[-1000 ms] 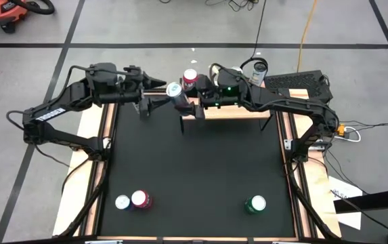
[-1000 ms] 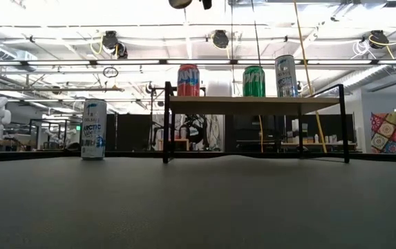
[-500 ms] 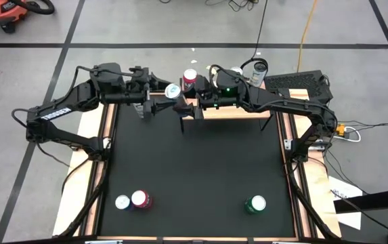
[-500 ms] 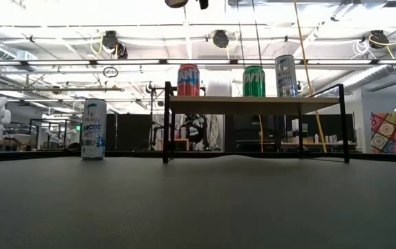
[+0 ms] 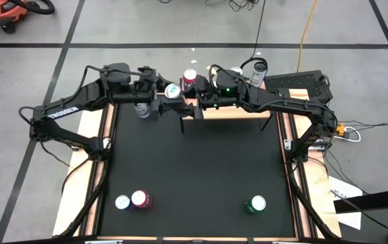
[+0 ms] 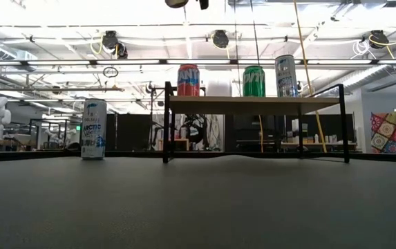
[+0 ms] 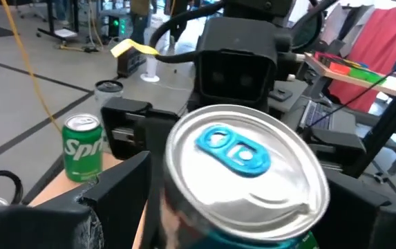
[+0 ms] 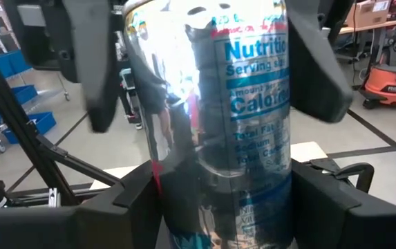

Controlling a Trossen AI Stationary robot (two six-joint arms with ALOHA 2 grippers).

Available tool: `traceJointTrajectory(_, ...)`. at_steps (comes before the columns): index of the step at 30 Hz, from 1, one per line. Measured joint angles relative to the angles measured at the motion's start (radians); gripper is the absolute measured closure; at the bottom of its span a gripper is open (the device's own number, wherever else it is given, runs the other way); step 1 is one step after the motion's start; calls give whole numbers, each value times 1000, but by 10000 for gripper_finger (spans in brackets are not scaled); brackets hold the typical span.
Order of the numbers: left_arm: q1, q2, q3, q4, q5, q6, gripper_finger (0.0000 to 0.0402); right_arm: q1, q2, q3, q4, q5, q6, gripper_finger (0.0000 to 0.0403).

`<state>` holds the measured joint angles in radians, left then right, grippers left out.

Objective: Place canned beverage on shelf
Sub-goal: Put the top blue soda can on the shelf

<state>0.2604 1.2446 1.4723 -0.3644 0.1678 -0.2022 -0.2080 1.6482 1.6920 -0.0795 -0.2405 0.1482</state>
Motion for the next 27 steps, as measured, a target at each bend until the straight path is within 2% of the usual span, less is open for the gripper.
traceJointTrajectory(7,-1,6,0,21,3,-3,76,0,0,0,0,2,10,173)
traceJointTrajectory(18,-7,5,0,22,1,-2,125,0,0,0,0,1,23,173)
traceJointTrajectory(27,-7,11,0,42,1,-2,130,0,-3,0,-12,4,41,173)
